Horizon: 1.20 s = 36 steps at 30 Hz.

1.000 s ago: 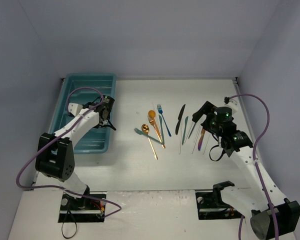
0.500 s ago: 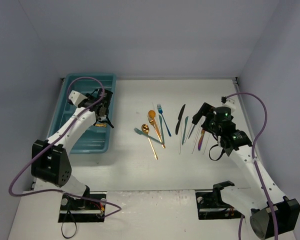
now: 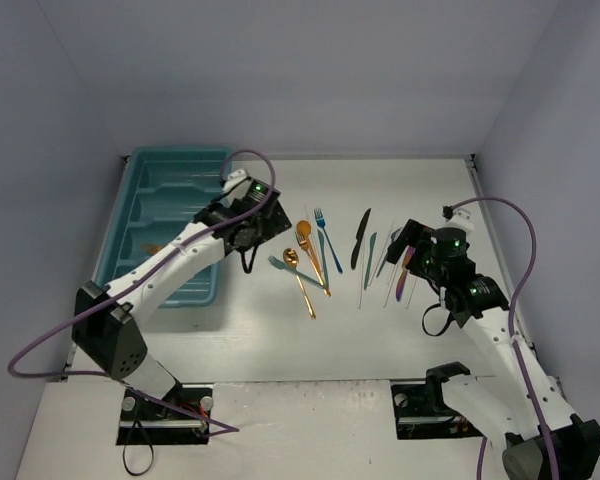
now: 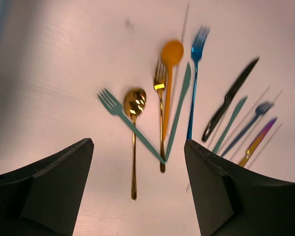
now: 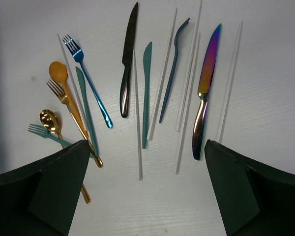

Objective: Sort the eating utensils into containers

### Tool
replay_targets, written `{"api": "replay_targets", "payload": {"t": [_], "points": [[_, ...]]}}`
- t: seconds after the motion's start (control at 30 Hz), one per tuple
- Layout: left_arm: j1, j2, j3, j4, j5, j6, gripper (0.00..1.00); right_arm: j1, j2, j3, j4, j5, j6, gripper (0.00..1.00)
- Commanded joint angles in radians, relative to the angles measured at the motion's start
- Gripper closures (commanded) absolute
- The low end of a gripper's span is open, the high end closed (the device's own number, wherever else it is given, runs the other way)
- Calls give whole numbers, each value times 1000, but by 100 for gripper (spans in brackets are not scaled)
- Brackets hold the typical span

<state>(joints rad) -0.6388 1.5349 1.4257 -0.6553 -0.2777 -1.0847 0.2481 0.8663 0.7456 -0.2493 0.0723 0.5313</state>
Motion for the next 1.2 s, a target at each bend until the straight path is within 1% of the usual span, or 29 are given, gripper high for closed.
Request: {"api": "replay_targets", "payload": {"t": [0.0, 0.13, 0.23, 0.33, 0.6, 0.67, 0.77, 1.17], "points": [[-76, 101, 21, 25, 75, -57, 28, -4, -44, -6, 12, -9, -26, 0], [-118, 181, 6, 70, 107, -167, 29, -5, -76, -10, -1, 2, -33, 0], [-141, 228, 12, 109, 120, -244, 36, -6, -89, -14, -10, 8, -37, 0], [-157, 264, 18, 129, 127, -311, 39, -4, -103, -19, -16, 10, -38, 0], [-171, 302, -24, 170, 123, -443, 41, -4, -135, -22, -39, 18, -42, 0], [-175, 316, -33, 172, 122, -474, 44, -4, -142, -26, -41, 18, -41, 0], [-179, 339, -36, 171, 117, -502, 50, -4, -150, -31, -47, 18, -42, 0], [-180, 398, -30, 169, 116, -540, 52, -4, -163, -36, -52, 26, -40, 0]]}}
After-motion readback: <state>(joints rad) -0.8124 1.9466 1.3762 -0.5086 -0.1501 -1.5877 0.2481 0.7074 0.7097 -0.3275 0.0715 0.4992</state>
